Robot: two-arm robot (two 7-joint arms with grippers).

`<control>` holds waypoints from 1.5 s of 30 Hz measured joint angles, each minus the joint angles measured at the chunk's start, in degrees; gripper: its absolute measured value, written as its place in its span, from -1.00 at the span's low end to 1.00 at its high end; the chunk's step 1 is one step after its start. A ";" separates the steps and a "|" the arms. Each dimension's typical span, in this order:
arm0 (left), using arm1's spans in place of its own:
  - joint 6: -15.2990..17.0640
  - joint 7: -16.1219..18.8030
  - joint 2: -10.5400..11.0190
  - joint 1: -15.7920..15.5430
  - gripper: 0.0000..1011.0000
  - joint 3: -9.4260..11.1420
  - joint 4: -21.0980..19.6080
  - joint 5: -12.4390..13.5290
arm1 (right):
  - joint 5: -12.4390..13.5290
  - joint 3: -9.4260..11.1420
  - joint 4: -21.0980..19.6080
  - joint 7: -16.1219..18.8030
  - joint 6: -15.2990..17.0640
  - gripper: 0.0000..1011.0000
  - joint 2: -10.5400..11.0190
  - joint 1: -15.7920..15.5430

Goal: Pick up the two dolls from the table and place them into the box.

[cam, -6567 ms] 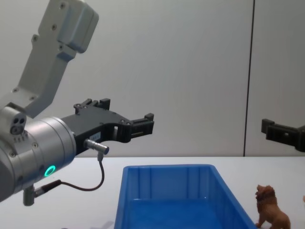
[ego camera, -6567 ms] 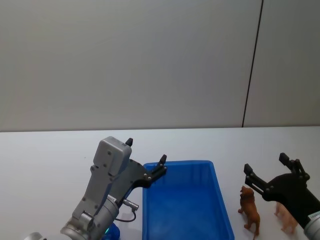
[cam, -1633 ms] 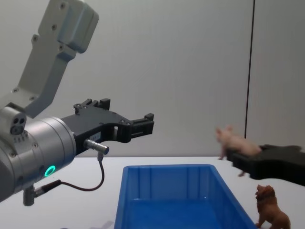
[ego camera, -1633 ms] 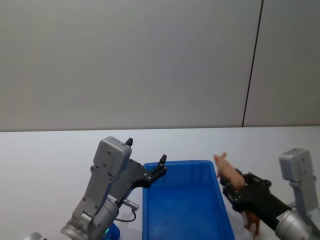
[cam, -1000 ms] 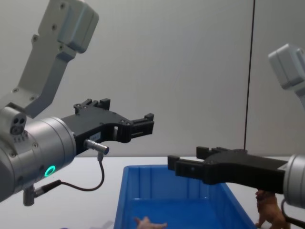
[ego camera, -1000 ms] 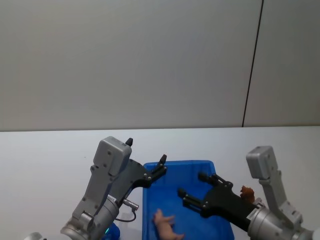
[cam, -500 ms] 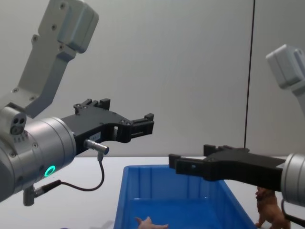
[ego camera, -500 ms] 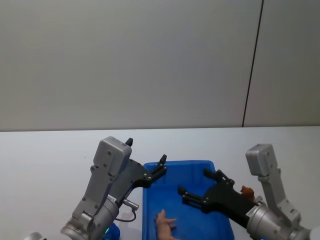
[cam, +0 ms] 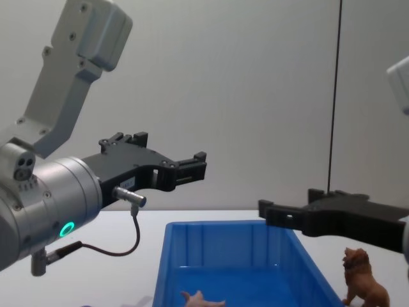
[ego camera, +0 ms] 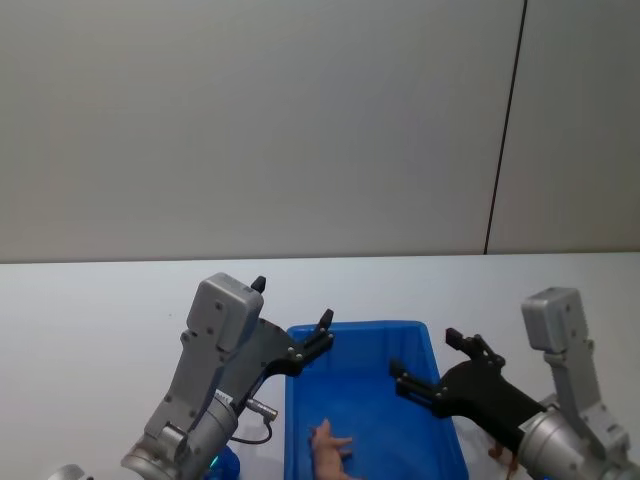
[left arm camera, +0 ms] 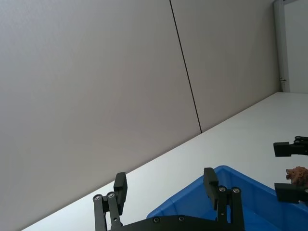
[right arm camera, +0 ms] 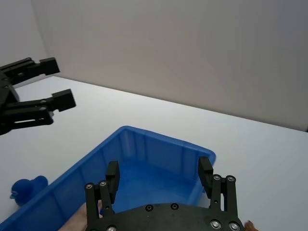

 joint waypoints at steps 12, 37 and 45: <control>0.00 0.00 0.00 0.00 0.98 0.00 0.00 0.00 | -0.04 1.02 -3.95 -7.33 0.64 0.98 1.87 -3.40; 0.00 0.00 0.00 0.00 0.98 0.00 0.00 0.00 | 0.02 2.08 -4.26 -15.49 3.79 0.98 3.31 -7.27; 0.00 0.00 0.00 0.00 0.98 0.00 0.00 0.00 | 0.05 2.09 -2.83 -16.14 4.74 0.98 3.14 -7.59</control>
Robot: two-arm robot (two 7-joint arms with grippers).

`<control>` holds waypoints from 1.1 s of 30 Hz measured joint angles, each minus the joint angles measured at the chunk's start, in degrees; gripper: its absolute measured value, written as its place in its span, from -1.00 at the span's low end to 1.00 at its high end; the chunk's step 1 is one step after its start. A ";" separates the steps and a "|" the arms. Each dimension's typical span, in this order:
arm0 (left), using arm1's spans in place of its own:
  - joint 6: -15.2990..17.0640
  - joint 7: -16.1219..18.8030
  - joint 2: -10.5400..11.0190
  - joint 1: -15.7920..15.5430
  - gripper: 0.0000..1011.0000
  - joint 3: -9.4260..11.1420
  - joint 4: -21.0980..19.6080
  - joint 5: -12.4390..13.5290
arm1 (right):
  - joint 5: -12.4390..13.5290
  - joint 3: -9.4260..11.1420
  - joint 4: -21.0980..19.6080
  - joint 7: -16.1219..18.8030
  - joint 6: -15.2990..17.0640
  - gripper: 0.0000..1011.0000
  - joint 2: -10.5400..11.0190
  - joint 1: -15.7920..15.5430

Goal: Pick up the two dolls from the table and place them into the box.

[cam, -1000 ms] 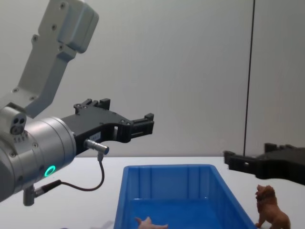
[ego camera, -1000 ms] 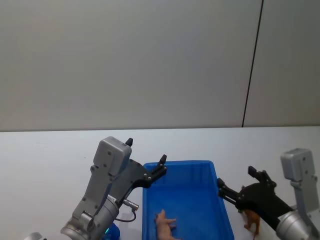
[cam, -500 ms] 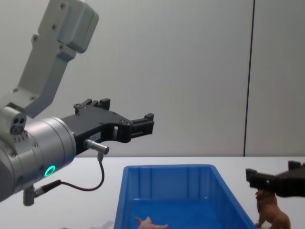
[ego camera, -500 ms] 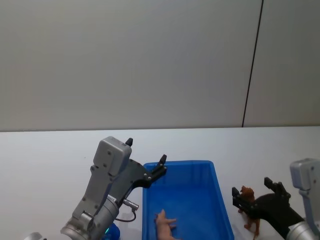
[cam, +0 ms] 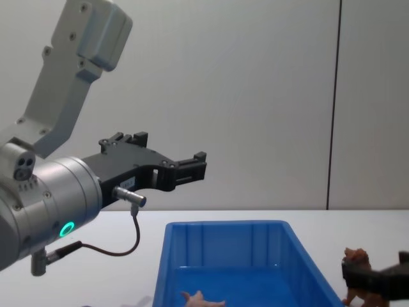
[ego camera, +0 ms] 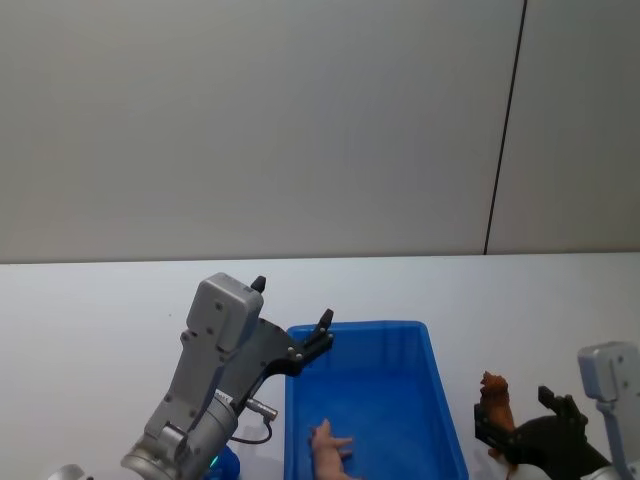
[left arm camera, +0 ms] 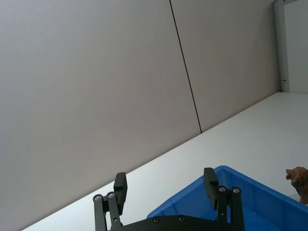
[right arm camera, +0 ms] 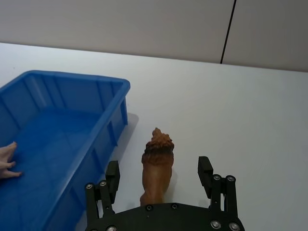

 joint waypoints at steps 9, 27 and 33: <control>0.00 0.00 0.00 0.00 0.98 0.00 0.00 0.00 | 0.14 -0.06 1.86 0.51 0.61 0.82 -0.19 -0.08; 0.00 0.00 0.00 0.00 0.98 0.00 0.00 0.00 | 0.43 -0.15 3.92 2.16 0.75 -0.23 -0.47 -0.05; 0.00 0.00 0.00 0.00 0.98 0.00 0.00 0.00 | -0.27 -0.15 3.12 2.19 -0.48 -0.43 -0.36 -0.34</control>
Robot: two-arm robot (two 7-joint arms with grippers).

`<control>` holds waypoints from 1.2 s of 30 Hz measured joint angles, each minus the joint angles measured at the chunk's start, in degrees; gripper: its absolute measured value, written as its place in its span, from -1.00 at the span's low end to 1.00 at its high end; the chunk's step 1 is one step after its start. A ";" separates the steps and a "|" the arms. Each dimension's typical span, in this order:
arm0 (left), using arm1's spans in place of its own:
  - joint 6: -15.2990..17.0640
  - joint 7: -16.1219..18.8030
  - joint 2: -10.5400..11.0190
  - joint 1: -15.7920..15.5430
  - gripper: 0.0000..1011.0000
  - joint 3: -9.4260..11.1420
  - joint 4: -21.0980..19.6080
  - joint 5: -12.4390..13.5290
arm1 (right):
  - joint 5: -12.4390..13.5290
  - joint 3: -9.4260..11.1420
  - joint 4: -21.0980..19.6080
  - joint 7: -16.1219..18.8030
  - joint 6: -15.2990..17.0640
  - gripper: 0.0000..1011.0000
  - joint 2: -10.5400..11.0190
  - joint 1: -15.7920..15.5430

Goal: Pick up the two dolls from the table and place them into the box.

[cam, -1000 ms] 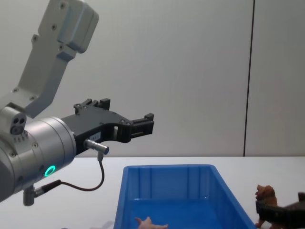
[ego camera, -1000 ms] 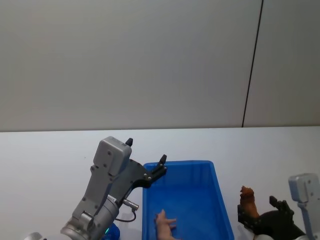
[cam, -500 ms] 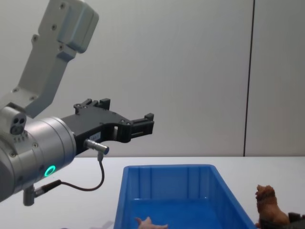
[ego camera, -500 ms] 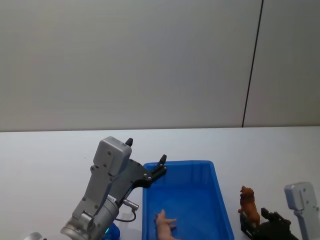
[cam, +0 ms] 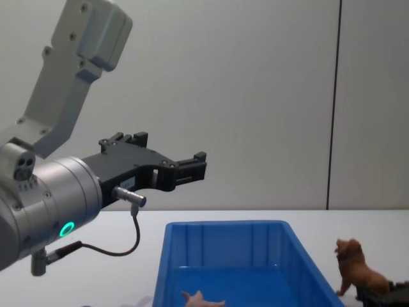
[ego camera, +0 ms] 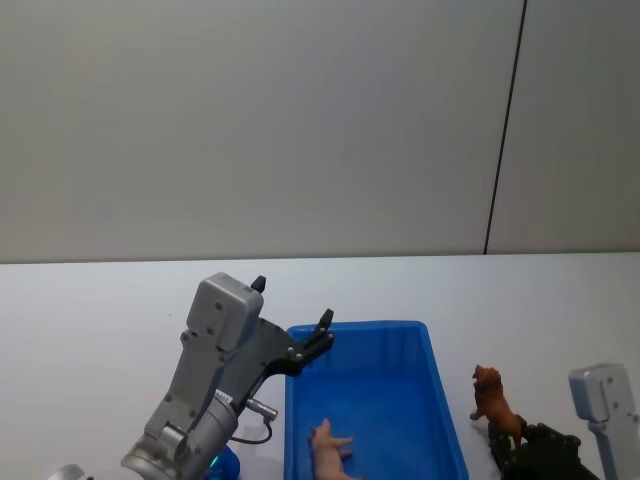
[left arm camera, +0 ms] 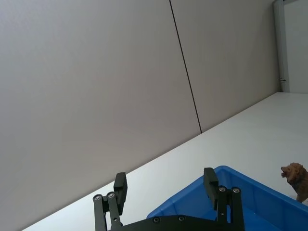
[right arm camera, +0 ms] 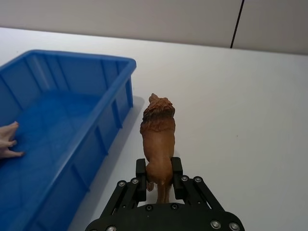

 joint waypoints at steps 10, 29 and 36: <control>0.00 0.00 0.00 0.00 0.98 0.00 0.00 0.00 | -1.97 0.05 -3.15 0.08 -3.76 -0.43 0.50 -0.64; 0.00 0.00 0.00 0.00 0.98 0.00 0.00 0.00 | -1.48 -0.77 -3.81 9.50 -7.52 -0.43 -0.68 2.00; 0.00 0.00 0.00 0.00 0.98 0.00 0.00 0.00 | -1.34 -1.53 -1.45 12.95 -7.39 -0.40 -1.79 3.65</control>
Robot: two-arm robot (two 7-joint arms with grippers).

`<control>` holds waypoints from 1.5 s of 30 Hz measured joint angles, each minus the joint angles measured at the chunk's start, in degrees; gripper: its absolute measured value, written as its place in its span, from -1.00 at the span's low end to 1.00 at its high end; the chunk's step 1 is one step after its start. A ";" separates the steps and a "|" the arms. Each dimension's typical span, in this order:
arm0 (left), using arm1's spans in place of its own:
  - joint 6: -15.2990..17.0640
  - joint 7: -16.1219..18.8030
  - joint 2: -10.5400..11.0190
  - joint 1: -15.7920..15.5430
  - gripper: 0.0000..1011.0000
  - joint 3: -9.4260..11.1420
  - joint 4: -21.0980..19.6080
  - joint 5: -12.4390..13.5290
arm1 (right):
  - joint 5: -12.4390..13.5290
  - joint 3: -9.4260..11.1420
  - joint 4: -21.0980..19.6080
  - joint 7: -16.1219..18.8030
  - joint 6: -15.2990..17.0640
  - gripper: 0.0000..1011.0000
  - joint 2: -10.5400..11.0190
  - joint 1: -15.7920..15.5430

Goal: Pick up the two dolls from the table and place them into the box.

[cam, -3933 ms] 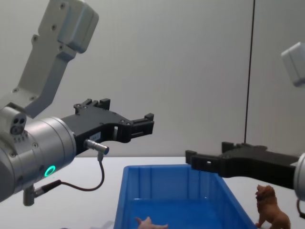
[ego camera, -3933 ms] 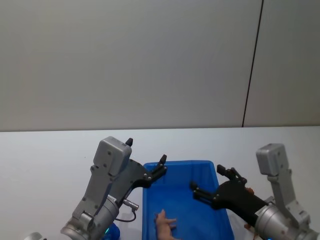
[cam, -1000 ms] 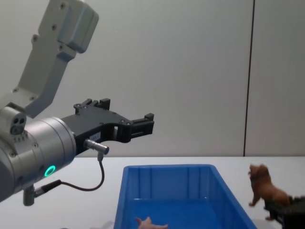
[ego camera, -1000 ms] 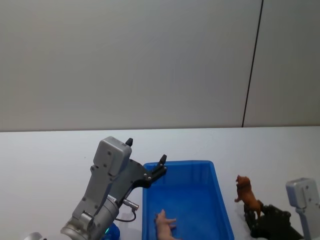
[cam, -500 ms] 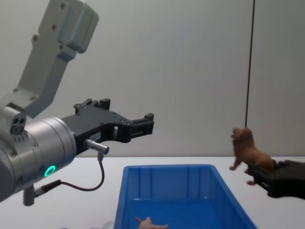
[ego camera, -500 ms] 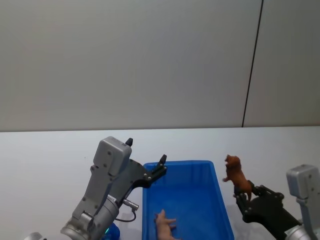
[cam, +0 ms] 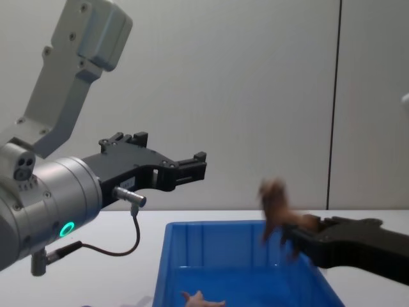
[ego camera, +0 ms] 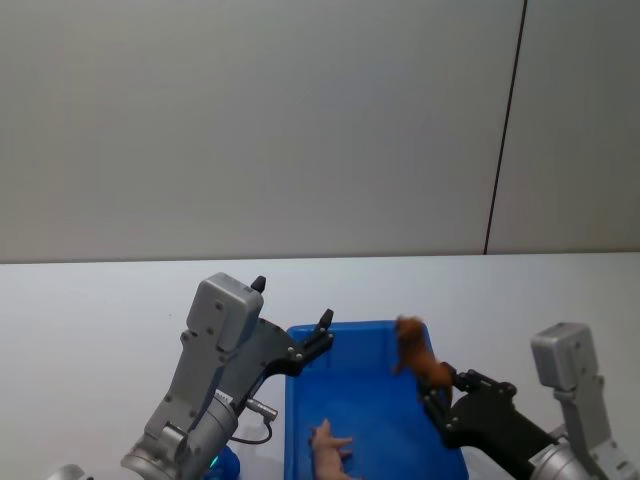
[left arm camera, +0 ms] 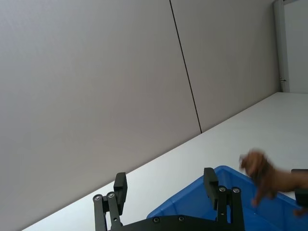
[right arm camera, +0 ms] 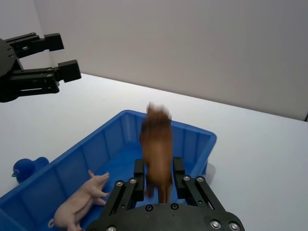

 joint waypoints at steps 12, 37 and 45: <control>0.00 0.00 0.00 0.00 0.98 0.00 0.00 0.00 | -0.03 -0.71 3.33 2.55 0.38 0.34 -1.32 2.09; 0.00 0.00 0.00 0.00 0.98 0.00 0.00 0.00 | 1.41 1.20 -1.16 -9.18 -3.78 0.98 0.79 -1.98; 0.00 0.00 0.00 0.00 0.98 0.00 0.00 0.00 | 1.95 1.66 -2.47 -11.48 -4.65 0.98 1.42 -3.24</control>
